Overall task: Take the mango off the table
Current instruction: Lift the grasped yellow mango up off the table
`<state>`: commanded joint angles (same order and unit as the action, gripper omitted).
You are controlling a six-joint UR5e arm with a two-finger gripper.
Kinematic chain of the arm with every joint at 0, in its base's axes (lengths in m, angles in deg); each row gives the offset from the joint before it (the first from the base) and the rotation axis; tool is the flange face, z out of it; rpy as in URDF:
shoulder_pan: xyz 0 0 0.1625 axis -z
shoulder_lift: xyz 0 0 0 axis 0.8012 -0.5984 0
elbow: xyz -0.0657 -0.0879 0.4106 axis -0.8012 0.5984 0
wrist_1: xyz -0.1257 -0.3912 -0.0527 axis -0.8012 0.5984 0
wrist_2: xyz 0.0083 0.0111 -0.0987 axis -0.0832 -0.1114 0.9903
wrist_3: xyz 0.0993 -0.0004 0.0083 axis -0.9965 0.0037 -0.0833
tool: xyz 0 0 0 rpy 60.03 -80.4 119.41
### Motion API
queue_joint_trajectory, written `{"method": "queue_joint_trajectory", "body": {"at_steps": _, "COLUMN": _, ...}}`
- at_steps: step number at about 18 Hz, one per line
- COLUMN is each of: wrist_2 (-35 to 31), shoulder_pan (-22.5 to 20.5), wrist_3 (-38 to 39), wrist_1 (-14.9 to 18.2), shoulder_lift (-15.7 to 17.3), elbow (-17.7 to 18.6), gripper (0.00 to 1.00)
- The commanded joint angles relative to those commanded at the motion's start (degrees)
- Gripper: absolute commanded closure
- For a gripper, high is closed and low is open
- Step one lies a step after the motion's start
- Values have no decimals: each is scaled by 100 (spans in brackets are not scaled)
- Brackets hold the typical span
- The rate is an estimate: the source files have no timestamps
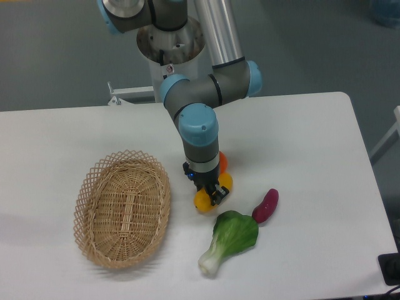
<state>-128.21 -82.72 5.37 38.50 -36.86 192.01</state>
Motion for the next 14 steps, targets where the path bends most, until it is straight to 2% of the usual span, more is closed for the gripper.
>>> {"method": "queue_joint_trajectory", "body": {"at_steps": 2, "wrist_2": 53, "shoulder_pan": -35, "wrist_3": 78, "wrist_1": 9, "shoulder_lift": 166, "elbow": -88, "gripper": 55}}
{"method": "queue_joint_trajectory", "body": {"at_steps": 5, "wrist_2": 227, "shoulder_pan": -254, "wrist_3": 631, "wrist_1": 35, "shoulder_lift": 527, "elbow": -299, "gripper": 55}}
{"method": "queue_joint_trajectory", "body": {"at_steps": 10, "wrist_2": 922, "shoulder_pan": -518, "wrist_3": 799, "wrist_1": 88, "shoulder_lift": 676, "elbow": -519, "gripper": 55}}
{"method": "queue_joint_trajectory", "body": {"at_steps": 12, "wrist_2": 1220, "shoulder_pan": -658, "wrist_3": 1045, "wrist_1": 88, "shoulder_lift": 852, "elbow": -580, "gripper": 56}}
{"method": "queue_joint_trajectory", "body": {"at_steps": 14, "wrist_2": 1519, "shoulder_pan": -782, "wrist_3": 1343, "wrist_1": 88, "shoulder_lift": 871, "elbow": -746, "gripper": 56}}
